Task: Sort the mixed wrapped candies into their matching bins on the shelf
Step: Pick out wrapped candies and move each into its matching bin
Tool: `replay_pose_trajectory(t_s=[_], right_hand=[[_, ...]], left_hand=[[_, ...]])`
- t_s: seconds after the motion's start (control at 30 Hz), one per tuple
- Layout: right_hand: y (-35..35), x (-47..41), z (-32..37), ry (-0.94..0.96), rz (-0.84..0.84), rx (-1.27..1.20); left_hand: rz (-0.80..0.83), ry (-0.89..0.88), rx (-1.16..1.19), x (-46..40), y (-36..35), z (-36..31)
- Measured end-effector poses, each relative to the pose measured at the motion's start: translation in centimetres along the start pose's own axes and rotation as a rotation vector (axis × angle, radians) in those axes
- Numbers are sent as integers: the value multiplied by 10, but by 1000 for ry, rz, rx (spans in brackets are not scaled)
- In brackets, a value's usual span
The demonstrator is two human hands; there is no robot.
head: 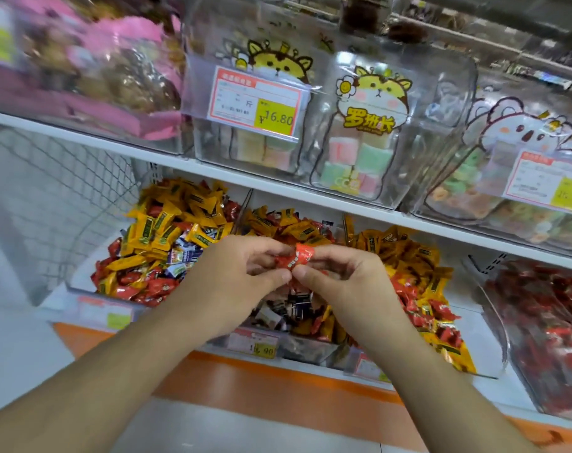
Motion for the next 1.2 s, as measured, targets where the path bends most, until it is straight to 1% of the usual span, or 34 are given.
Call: replay_pose_trajectory(t_s=[0.23, 0.3, 0.4, 0.43, 0.5, 0.6, 0.7, 0.77, 0.83, 0.97, 1.07, 1.13, 1.2], right_hand=[[-50, -16, 10, 26, 44, 119], [-62, -20, 9, 30, 55, 166], [-76, -23, 15, 71, 54, 209], [-81, -25, 21, 101, 50, 219], [-94, -31, 29, 140, 45, 206], [-114, -38, 32, 164, 90, 250], [-115, -35, 24, 166, 128, 338], [-101, -30, 21, 165, 109, 377], [-79, -24, 19, 180, 72, 438], [-12, -9, 14, 187, -33, 509], [57, -5, -2, 122, -183, 544], [96, -6, -22, 73, -267, 607], [117, -8, -46, 7, -253, 676]], left_hand=[[-82, 31, -54, -2, 57, 21], [-147, 28, -152, -5, 83, 30], [-264, 74, -455, -5, 126, 46], [-272, 102, -545, -5, 135, 50], [-237, 146, -625, -5, 140, 58], [-213, 129, -663, -7, 137, 60], [-215, 119, -633, -9, 129, 59], [-192, 106, -585, -11, 120, 58], [-138, 57, -543, -12, 105, 51], [-67, -74, -570, -11, 70, 21], [6, -166, -547, -7, 37, 5], [87, -190, -509, -6, 11, 2], [160, -213, -482, -3, -17, -4]])
Point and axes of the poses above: each hand's wrist, its own x-axis away from the middle knuckle, its own y-axis out of the back of the hand, z = x × y, the point moved 10 cm from there along -x, towards the middle knuckle, and after that the axes turned 4 degrees about -z, right-handed, at the moved point
